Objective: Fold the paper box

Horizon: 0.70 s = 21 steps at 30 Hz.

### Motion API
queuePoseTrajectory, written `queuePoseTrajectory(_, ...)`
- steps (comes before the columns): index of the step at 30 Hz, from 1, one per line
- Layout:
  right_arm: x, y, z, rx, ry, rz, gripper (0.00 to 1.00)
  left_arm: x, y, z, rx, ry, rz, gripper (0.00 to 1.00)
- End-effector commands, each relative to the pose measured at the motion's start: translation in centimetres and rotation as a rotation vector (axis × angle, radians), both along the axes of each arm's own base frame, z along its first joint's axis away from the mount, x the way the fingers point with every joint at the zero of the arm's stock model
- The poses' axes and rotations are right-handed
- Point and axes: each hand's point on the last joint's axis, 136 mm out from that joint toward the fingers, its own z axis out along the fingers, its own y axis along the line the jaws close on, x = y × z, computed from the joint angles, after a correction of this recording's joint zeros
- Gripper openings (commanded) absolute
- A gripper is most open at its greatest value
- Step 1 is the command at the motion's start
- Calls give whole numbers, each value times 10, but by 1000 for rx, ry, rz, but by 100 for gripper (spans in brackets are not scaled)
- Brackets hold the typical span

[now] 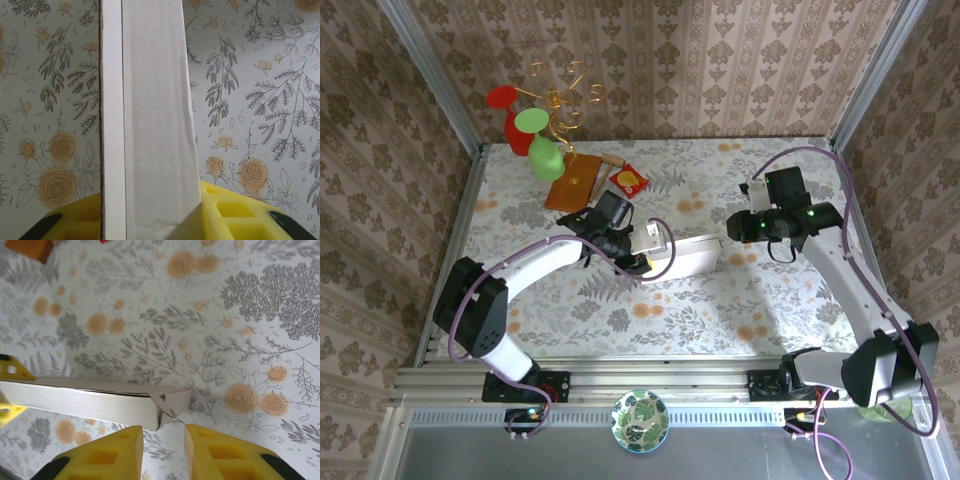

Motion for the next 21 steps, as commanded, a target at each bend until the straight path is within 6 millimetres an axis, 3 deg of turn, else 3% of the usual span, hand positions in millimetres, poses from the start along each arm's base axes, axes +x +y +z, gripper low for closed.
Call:
queuePoseTrajectory(1, -5, 3, -6, -63, 47, 75, 33, -2, 1, -7, 37, 14, -14, 33)
queuePoseTrajectory(9, -6, 11, -14, -102, 80, 125, 35, -1, 0, -8, 40, 15, -15, 33)
queuePoseTrajectory(15, -2, 13, -34, -163, 125, 149, 32, 0, 0, -8, 39, 15, -16, 33)
queuePoseTrajectory(21, 4, 12, -32, -190, 113, 145, 28, 0, 0, -8, 40, 19, -16, 33)
